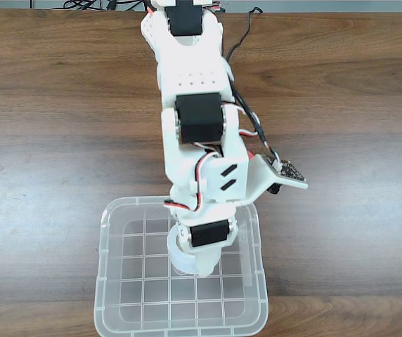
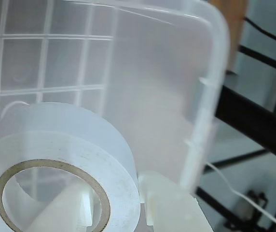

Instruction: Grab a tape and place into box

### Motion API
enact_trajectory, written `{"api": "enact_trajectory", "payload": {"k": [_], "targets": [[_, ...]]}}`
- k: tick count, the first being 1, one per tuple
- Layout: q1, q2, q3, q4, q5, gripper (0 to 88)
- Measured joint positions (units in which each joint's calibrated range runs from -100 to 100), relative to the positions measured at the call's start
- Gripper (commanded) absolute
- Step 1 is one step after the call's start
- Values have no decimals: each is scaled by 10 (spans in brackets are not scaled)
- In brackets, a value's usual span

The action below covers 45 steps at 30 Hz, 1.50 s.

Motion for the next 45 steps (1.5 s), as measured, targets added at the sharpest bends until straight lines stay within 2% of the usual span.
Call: {"api": "enact_trajectory", "payload": {"k": [3, 7, 9, 28, 30, 34, 36, 45], "targets": [[1, 36, -9, -12, 0, 70], [1, 54, -9, -22, 0, 208], [1, 54, -10, -23, 0, 236], [23, 54, -24, 3, 0, 234], [23, 54, -24, 19, -4, 214], [23, 48, -24, 57, -15, 78], [23, 31, -24, 81, -16, 39], [23, -137, -24, 215, -17, 23]]}}
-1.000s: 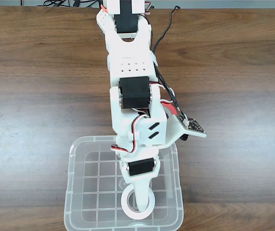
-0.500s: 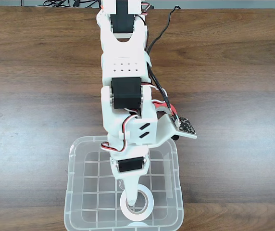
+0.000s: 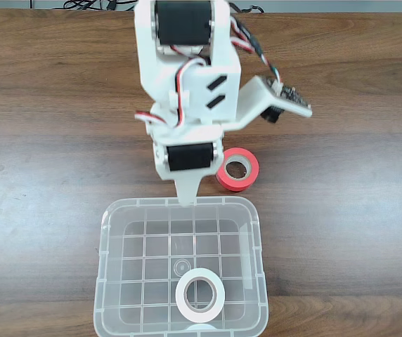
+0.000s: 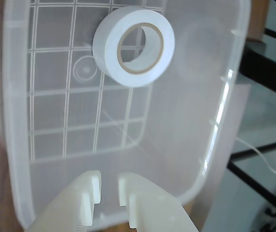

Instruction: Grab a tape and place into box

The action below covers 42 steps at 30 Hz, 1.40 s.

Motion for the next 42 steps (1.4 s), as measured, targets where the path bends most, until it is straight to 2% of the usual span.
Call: {"api": "enact_trajectory", "payload": {"k": [8, 12, 26, 39, 42], "targets": [[6, -167, -5, 69, -4, 22], [12, -274, 57, 72, -4, 22], [12, -721, 628, 67, 16, 13], [-10, -978, 1251, -226, 17, 13], [-10, -1046, 1342, -264, -3, 13]]}}
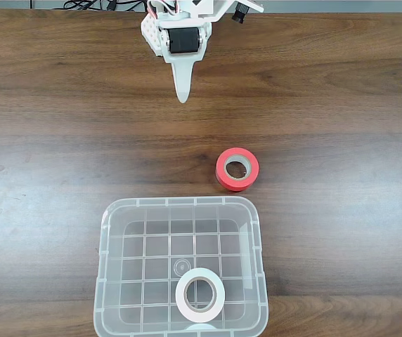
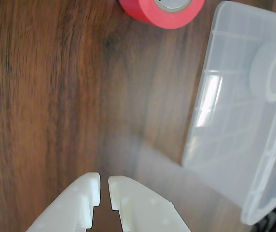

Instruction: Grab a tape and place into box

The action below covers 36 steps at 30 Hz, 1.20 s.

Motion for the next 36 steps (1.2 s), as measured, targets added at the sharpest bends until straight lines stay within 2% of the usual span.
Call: {"api": "enact_trajectory", "payload": {"k": [4, 13, 36], "targets": [[0, -95, 95, -15, -30, 13], [0, -234, 210, 21, -42, 13], [-1, -236, 223, 30, -43, 13]]}}
